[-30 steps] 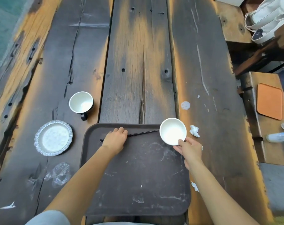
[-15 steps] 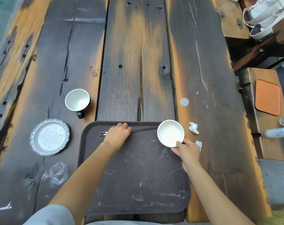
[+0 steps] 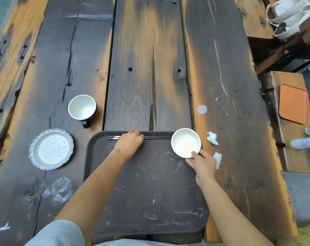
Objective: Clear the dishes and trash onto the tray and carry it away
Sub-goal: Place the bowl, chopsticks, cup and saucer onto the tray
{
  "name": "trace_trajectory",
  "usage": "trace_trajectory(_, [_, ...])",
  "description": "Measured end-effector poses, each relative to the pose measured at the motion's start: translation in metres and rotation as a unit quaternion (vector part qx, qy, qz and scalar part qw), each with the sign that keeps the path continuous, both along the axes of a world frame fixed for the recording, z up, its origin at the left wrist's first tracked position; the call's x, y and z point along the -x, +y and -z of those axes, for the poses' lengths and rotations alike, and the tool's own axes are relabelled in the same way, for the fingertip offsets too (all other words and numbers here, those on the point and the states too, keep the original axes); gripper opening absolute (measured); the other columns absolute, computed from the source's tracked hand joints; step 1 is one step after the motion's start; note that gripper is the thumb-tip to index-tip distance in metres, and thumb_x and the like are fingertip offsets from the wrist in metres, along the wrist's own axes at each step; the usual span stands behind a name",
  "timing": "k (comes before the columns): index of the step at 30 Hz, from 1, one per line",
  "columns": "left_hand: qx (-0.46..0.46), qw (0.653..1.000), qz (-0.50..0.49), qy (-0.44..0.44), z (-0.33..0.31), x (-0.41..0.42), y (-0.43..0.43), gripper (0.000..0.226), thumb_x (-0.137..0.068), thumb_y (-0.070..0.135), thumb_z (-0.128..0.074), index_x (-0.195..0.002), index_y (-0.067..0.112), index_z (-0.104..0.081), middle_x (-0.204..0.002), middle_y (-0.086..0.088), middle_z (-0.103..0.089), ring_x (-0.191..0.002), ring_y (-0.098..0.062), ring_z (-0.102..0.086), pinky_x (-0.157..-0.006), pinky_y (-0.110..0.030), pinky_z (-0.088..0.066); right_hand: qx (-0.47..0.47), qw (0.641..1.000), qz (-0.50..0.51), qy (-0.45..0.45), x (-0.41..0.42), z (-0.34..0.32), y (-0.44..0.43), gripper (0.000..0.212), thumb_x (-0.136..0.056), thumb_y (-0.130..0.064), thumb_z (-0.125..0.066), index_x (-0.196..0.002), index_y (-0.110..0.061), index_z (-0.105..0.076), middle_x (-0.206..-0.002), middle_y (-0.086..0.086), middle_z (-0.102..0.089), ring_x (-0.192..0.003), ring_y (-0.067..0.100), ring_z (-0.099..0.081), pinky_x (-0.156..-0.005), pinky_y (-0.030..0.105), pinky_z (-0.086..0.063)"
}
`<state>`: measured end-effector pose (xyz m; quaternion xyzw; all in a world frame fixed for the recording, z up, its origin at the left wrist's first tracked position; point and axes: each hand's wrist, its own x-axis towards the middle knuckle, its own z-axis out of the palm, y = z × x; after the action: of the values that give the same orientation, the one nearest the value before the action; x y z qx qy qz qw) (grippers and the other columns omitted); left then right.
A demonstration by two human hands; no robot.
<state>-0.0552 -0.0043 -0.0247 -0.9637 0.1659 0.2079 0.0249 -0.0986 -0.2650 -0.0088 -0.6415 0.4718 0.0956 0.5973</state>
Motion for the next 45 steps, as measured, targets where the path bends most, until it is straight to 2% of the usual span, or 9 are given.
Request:
trace_trajectory(5, [0.023, 1.000, -0.016, -0.006, 0.004, 0.001, 0.002, 0.040, -0.076, -0.012, -0.065, -0.111, 0.007, -0.059, -0.111, -0.011, -0.057, -0.097, -0.032, -0.057, -0.065, -0.040, -0.046, 0.018, 1.000, 0.009, 0.004, -0.001, 0.001, 0.002, 0.035, -0.094, -0.008, -0.069, -0.128, -0.011, -0.067, -0.119, 0.003, -0.071, -0.100, 0.025, -0.072, -0.060, 0.022, -0.060])
trace_trajectory(13, [0.016, 0.999, -0.036, -0.006, 0.005, 0.001, -0.003, 0.044, -0.078, -0.010, -0.065, -0.117, 0.008, -0.057, -0.115, -0.011, -0.055, -0.101, -0.031, -0.056, -0.074, -0.041, -0.050, 0.026, 1.000, 0.002, 0.008, -0.006, 0.000, -0.002, 0.034, -0.096, -0.008, -0.066, -0.130, -0.008, -0.066, -0.124, 0.005, -0.070, -0.098, 0.024, -0.072, -0.062, 0.022, -0.060])
trace_trajectory(19, [0.017, 0.998, -0.053, 0.004, 0.000, 0.002, -0.006, 0.037, -0.084, -0.006, -0.059, -0.118, 0.007, -0.056, -0.117, -0.012, -0.054, -0.104, -0.031, -0.054, -0.074, -0.038, -0.046, 0.087, 0.990, -0.106, 0.027, -0.007, -0.004, -0.009, 0.034, -0.098, -0.024, -0.063, -0.130, -0.013, -0.065, -0.112, 0.000, -0.069, -0.086, 0.016, -0.071, -0.069, 0.025, -0.059])
trace_trajectory(23, [0.018, 0.998, -0.044, -0.044, 0.002, 0.008, 0.001, 0.026, -0.087, 0.010, -0.060, -0.113, 0.012, -0.061, -0.112, -0.008, -0.060, -0.103, -0.030, -0.054, -0.083, -0.037, -0.044, 0.200, 0.969, -0.140, 0.023, -0.008, -0.017, -0.007, 0.040, -0.098, -0.027, -0.062, -0.135, -0.014, -0.060, -0.127, 0.006, -0.069, -0.112, 0.027, -0.065, -0.093, 0.043, -0.054])
trace_trajectory(26, [0.057, 0.992, -0.094, -0.069, 0.001, 0.018, 0.008, 0.020, -0.088, 0.017, -0.061, -0.107, 0.012, -0.065, -0.108, -0.008, -0.065, -0.099, -0.032, -0.058, -0.083, -0.041, -0.046, 0.259, 0.960, -0.103, -0.019, -0.015, -0.027, -0.003, 0.042, -0.097, -0.021, -0.062, -0.139, -0.014, -0.057, -0.131, 0.007, -0.066, -0.119, 0.027, -0.062, -0.097, 0.045, -0.052])
trace_trajectory(32, [0.157, 0.963, -0.206, -0.078, -0.013, 0.052, 0.046, 0.030, -0.093, 0.024, -0.057, -0.119, 0.010, -0.064, -0.112, -0.010, -0.066, -0.101, -0.035, -0.062, -0.081, -0.044, -0.051, 0.310, 0.901, -0.273, -0.133, -0.033, -0.042, 0.026, 0.041, -0.095, -0.017, -0.056, -0.136, -0.014, -0.058, -0.138, 0.005, -0.058, -0.124, 0.025, -0.056, -0.103, 0.042, -0.046])
trace_trajectory(37, [0.198, 0.920, -0.324, -0.103, -0.025, 0.085, 0.113, 0.034, -0.093, 0.025, -0.056, -0.124, 0.013, -0.062, -0.118, -0.009, -0.066, -0.102, -0.036, -0.063, -0.081, -0.044, -0.053, 0.229, 0.876, -0.406, -0.126, -0.044, -0.045, 0.086, 0.043, -0.096, -0.018, -0.056, -0.139, -0.017, -0.057, -0.129, 0.008, -0.066, -0.110, 0.022, -0.064, -0.100, 0.041, -0.049])
trace_trajectory(42, [0.224, 0.851, -0.468, -0.085, -0.024, 0.113, 0.198, 0.049, -0.094, 0.024, -0.057, -0.141, 0.009, -0.054, -0.143, -0.011, -0.056, -0.132, -0.031, -0.049, -0.110, -0.042, -0.039, 0.201, 0.833, -0.506, -0.096, -0.045, -0.033, 0.171, 0.057, -0.097, -0.022, -0.059, -0.150, -0.009, -0.041, -0.141, 0.012, -0.058, -0.110, 0.025, -0.066, -0.102, 0.034, -0.043])
trace_trajectory(45, [0.235, 0.830, -0.503, -0.060, -0.023, 0.128, 0.243, 0.057, -0.094, 0.022, -0.060, -0.147, 0.007, -0.045, -0.150, -0.013, -0.048, -0.138, -0.032, -0.042, -0.112, -0.041, -0.034, 0.179, 0.824, -0.532, -0.074, -0.043, -0.023, 0.220, 0.063, -0.098, -0.028, -0.058, -0.154, -0.012, -0.034, -0.144, 0.011, -0.055, -0.114, 0.025, -0.063, -0.102, 0.035, -0.044])
